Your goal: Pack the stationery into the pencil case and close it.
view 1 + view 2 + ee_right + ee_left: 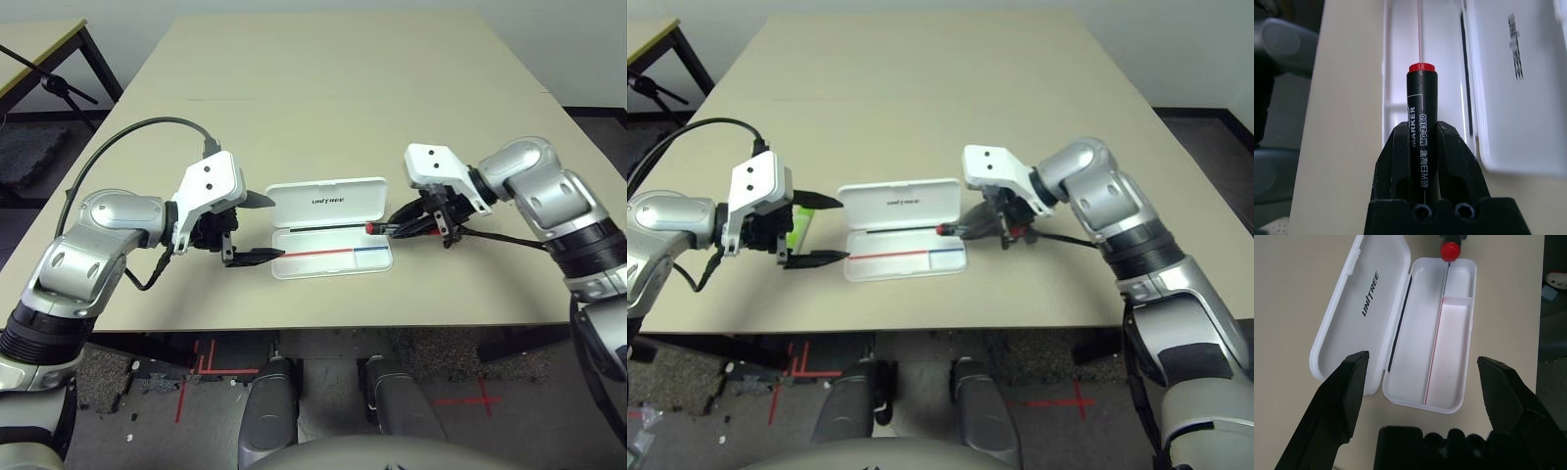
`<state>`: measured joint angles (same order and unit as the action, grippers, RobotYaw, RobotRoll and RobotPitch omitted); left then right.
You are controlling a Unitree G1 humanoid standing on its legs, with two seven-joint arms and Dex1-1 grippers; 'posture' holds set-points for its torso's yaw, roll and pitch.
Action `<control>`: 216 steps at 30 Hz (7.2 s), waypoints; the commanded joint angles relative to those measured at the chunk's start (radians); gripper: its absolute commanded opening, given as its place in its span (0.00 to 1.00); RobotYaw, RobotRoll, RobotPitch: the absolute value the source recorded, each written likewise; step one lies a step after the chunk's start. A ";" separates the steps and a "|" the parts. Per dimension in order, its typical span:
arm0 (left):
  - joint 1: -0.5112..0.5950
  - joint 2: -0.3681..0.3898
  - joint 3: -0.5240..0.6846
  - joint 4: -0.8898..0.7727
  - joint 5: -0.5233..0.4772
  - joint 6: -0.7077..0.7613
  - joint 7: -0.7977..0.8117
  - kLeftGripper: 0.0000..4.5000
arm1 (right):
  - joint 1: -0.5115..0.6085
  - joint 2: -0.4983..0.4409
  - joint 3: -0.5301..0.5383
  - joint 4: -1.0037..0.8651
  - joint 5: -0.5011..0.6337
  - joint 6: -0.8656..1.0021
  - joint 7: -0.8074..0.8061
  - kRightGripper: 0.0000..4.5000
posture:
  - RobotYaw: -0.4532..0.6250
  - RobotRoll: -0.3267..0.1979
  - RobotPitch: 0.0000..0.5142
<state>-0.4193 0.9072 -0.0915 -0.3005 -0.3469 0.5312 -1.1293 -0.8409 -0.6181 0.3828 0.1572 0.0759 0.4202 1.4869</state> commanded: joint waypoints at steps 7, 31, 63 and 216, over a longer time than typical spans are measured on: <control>0.007 -0.002 -0.010 -0.012 0.011 0.012 0.021 1.00 | -0.041 0.127 0.041 -0.001 -0.025 0.011 -0.099 0.11 | 0.46 0.62 0.19; 0.029 0.000 -0.006 -0.043 0.005 0.032 0.057 1.00 | -0.080 0.297 0.148 0.234 -0.216 -0.192 -0.272 0.11 | 0.49 0.62 0.18; 0.057 0.025 0.028 -0.034 0.011 0.075 0.092 1.00 | 0.032 -0.011 -0.077 -0.011 0.119 0.052 0.082 0.99 | 0.50 0.62 0.19; -0.275 -0.253 -0.475 0.100 0.311 0.150 -0.027 0.24 | 0.259 -0.192 -0.157 -0.116 0.224 0.088 -0.094 1.00 | 0.44 0.62 0.21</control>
<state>-0.6936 0.6492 -0.5532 -0.2130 -0.0519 0.6782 -1.1494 -0.5948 -0.8031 0.2239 0.0582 0.3087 0.5141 1.3966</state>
